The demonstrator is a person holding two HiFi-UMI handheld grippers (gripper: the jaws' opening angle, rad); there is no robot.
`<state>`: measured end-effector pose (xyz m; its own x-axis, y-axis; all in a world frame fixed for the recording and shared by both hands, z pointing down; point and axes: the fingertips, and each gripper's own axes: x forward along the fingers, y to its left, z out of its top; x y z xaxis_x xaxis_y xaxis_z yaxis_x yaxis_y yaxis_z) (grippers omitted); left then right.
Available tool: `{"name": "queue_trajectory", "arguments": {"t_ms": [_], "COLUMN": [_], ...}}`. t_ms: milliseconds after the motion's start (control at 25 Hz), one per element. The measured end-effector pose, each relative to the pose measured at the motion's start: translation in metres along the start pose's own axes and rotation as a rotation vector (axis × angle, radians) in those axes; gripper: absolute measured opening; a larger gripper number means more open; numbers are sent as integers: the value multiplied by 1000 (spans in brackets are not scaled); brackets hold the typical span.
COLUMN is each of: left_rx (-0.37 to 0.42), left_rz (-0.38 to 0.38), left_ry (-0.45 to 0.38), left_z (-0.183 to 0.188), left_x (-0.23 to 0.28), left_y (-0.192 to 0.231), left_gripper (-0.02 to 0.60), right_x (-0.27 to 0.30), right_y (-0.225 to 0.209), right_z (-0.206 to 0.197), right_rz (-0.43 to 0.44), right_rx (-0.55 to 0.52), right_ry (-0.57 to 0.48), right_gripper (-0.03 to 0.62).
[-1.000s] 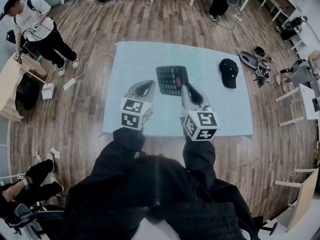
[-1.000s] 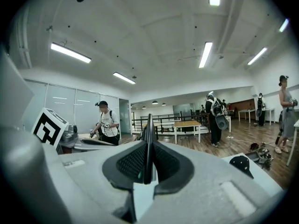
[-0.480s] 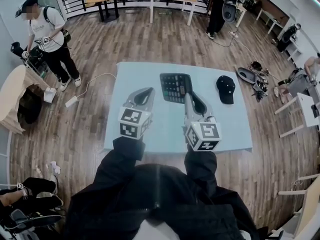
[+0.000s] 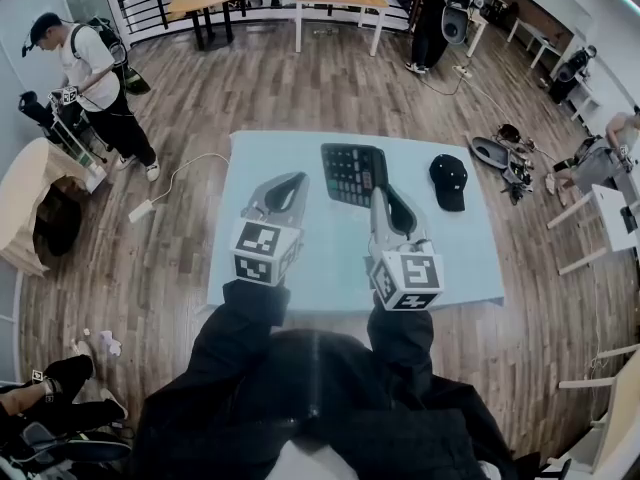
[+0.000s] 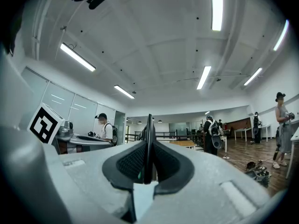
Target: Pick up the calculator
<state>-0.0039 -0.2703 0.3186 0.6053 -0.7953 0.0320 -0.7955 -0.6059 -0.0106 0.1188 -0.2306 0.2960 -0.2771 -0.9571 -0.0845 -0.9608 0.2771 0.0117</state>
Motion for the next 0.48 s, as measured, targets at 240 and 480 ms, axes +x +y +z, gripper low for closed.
{"name": "queue_trajectory", "arguments": {"t_ms": [240, 480], "left_rx": [15, 20], "left_rz": [-12, -20], "left_ry": [-22, -27], "left_z": [6, 8], "left_x": [0, 0], "left_y": [-4, -6], "left_gripper": [2, 2], "right_x": [-3, -3], "right_y": [3, 5], "right_z": [6, 6], "right_rz": [-6, -8], "right_rx": [-19, -15], "right_ry": [-18, -16], "right_gripper": [43, 43]}}
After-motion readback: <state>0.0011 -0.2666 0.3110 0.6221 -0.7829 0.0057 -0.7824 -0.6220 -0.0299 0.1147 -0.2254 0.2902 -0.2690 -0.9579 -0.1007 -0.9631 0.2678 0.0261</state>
